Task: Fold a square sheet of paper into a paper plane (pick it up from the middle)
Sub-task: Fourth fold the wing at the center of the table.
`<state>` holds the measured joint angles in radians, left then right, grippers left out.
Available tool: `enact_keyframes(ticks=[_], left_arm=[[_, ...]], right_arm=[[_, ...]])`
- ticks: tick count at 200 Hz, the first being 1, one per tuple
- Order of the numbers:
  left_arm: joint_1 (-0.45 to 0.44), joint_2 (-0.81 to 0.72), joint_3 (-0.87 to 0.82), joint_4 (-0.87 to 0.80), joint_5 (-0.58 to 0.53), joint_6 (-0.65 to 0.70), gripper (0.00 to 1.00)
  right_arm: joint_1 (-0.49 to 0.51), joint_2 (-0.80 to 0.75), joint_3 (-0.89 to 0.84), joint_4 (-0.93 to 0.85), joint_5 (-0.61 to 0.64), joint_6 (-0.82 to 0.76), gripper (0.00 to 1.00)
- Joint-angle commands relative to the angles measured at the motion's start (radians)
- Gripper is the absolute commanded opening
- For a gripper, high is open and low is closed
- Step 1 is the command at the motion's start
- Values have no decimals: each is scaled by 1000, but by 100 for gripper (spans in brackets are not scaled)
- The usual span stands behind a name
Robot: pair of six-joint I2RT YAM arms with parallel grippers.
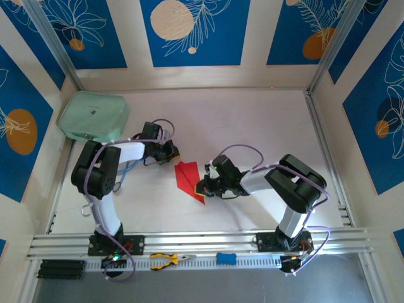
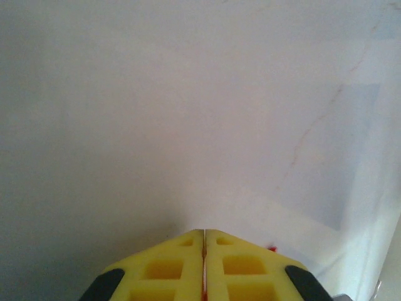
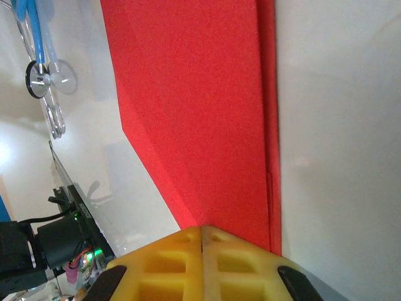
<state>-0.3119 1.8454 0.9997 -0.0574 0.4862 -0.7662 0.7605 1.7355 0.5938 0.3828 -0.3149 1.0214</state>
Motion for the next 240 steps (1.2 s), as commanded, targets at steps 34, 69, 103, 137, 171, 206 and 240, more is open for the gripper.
enact_keyframes(ticks=[34,69,103,137,171,206,240], left_arm=[[-58,-193,-51,-58,25,45,12],[-148,-179,-122,23,80,42,9],[-185,-117,-164,114,124,14,8],[-180,-48,-165,69,84,48,5],[-162,-2,-202,87,58,42,3],[-140,12,-238,123,74,27,2],[-139,14,-239,133,84,25,2]], right_arm=[[-24,29,-40,-227,17,-44,0],[-34,28,-31,-240,12,-55,0],[-37,27,-28,-249,10,-57,0],[-36,24,-30,-242,2,-55,0],[-39,-11,-22,-255,-1,-65,0],[-38,-79,6,-265,-9,-69,0],[-33,-129,79,-316,2,-82,2]])
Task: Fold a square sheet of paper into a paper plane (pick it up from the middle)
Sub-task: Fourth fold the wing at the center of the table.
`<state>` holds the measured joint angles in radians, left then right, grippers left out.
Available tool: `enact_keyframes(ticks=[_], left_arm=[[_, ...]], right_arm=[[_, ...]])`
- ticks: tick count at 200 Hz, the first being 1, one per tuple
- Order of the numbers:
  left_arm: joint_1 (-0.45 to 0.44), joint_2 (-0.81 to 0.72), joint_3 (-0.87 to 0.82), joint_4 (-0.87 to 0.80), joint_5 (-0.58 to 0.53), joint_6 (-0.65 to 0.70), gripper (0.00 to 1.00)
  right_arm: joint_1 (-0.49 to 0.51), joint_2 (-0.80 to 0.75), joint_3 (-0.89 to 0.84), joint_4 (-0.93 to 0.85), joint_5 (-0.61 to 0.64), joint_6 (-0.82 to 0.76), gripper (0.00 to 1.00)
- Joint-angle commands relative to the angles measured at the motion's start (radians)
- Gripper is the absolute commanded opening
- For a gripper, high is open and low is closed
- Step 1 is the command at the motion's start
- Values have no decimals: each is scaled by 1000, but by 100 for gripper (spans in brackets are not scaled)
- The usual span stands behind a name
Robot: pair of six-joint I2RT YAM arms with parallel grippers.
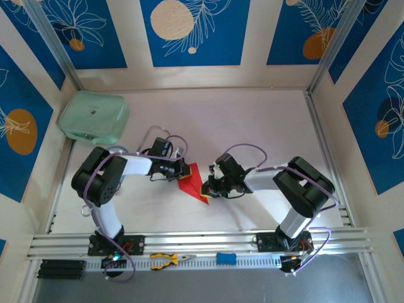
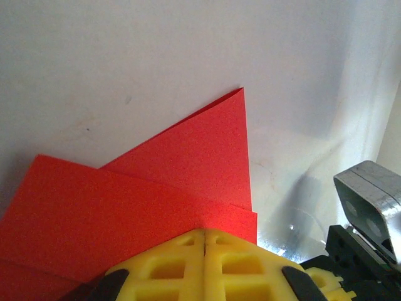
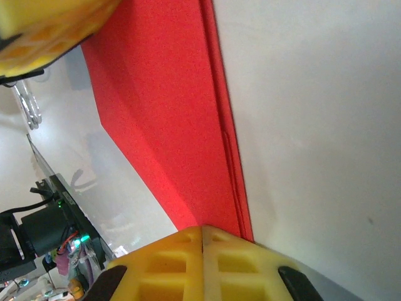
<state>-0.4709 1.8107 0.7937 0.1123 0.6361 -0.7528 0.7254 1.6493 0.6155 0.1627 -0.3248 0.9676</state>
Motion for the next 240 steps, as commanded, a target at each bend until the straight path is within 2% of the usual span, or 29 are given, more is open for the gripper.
enact_keyframes(ticks=[1,34,88,130,198,240], left_arm=[[20,49,-33,-36,-65,12,2],[22,48,-33,-43,-63,21,2],[22,50,-31,-41,-56,21,1],[22,50,-28,-46,-63,26,1],[24,56,-25,-51,-64,29,1],[23,52,-22,-54,-65,30,1]], right_arm=[[3,-43,60,-96,11,-29,1],[28,-5,136,-109,22,-34,2],[64,160,247,-190,96,-36,2],[57,172,119,-49,34,24,2],[46,29,79,-34,12,15,2],[54,53,-20,-17,26,32,2]])
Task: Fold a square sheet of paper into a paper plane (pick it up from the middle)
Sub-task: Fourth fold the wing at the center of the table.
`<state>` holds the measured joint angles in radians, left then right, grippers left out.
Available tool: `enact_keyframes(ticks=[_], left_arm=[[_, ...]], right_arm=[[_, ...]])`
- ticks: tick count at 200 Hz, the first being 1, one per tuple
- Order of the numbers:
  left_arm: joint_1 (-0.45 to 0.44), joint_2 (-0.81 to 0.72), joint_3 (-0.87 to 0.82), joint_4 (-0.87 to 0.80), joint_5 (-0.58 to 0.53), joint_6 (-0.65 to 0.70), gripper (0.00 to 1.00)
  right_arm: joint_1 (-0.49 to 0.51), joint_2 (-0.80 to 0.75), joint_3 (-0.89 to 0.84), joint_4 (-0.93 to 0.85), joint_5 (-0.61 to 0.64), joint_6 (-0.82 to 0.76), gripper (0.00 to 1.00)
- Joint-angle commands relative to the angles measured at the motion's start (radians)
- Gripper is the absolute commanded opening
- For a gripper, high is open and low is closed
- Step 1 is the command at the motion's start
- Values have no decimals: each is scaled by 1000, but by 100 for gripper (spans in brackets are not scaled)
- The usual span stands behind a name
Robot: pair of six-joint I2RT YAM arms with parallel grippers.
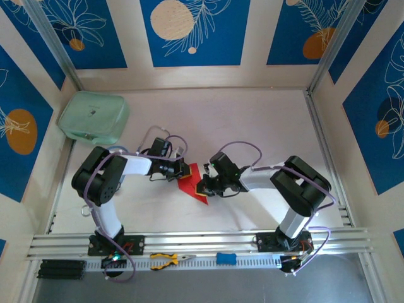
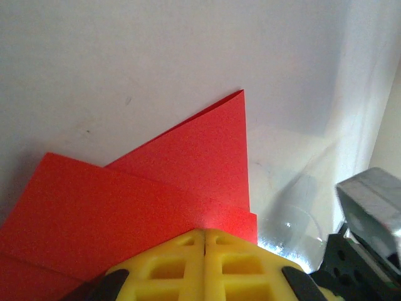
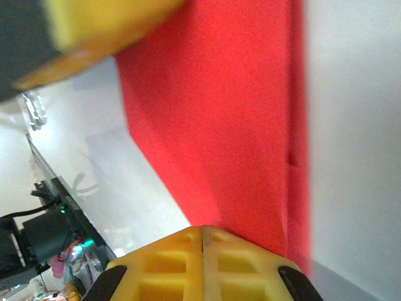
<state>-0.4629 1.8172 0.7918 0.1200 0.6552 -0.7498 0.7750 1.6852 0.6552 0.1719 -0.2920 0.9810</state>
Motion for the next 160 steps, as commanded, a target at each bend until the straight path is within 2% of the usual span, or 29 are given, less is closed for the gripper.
enact_keyframes(ticks=[1,32,89,160], left_arm=[[16,46,-21,-62,-84,26,1],[17,44,-18,-71,-88,30,0],[18,47,-15,-75,-88,30,0],[18,42,-9,-85,-90,34,0]], right_arm=[[5,19,-62,-25,-6,20,2],[1,11,-105,26,-14,43,1],[13,-158,-103,-33,-18,3,2],[17,-104,-189,-33,30,34,1]])
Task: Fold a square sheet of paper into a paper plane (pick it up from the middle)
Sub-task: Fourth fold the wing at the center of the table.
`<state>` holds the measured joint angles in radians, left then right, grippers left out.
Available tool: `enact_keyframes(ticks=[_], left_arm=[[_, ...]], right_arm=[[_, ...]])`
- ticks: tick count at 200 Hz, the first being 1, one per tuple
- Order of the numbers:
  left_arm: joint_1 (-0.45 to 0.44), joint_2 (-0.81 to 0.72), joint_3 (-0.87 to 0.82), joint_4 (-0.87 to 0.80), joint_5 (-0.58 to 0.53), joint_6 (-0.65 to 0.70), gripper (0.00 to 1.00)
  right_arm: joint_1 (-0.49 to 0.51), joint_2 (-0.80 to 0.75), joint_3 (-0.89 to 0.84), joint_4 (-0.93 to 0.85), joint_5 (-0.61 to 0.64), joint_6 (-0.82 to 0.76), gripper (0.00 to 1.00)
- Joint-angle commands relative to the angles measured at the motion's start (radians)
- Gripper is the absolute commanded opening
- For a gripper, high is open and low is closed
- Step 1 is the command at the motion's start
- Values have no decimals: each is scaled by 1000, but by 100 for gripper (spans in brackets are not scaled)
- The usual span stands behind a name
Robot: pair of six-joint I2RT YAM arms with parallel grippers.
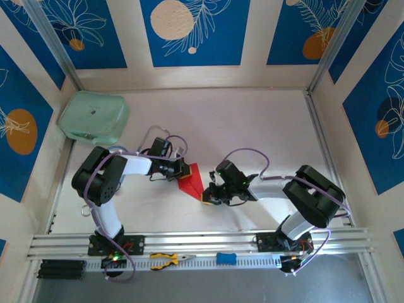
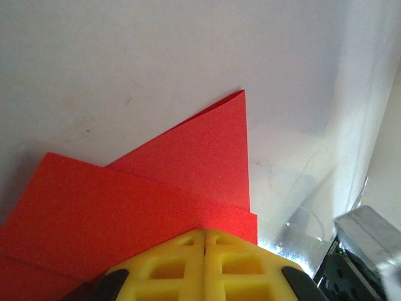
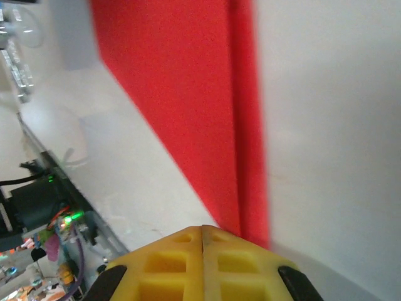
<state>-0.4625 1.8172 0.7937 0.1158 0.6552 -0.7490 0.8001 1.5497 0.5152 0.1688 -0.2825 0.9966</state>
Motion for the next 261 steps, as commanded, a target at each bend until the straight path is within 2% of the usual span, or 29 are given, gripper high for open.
enact_keyframes(ticks=[1,20,68,120,149,213,232,261], left_arm=[[18,43,-11,-80,-90,33,0],[18,40,-11,-80,-90,33,0],[19,39,-13,-80,-90,34,0],[21,32,-16,-80,-92,33,0],[21,27,-20,-74,-92,28,0],[21,31,-20,-67,-83,23,0],[20,33,-18,-67,-81,24,0],[22,35,-19,-66,-80,25,0]], right_arm=[[-9,33,-49,-28,21,19,1],[-3,36,-105,43,8,53,1],[-9,-21,-160,73,-5,82,1],[-24,-168,-143,-76,12,50,1],[-30,-240,-37,-165,43,-1,2],[-27,68,229,-106,31,-26,2],[-21,132,268,-82,57,-12,1],[-28,191,292,-34,30,-7,1]])
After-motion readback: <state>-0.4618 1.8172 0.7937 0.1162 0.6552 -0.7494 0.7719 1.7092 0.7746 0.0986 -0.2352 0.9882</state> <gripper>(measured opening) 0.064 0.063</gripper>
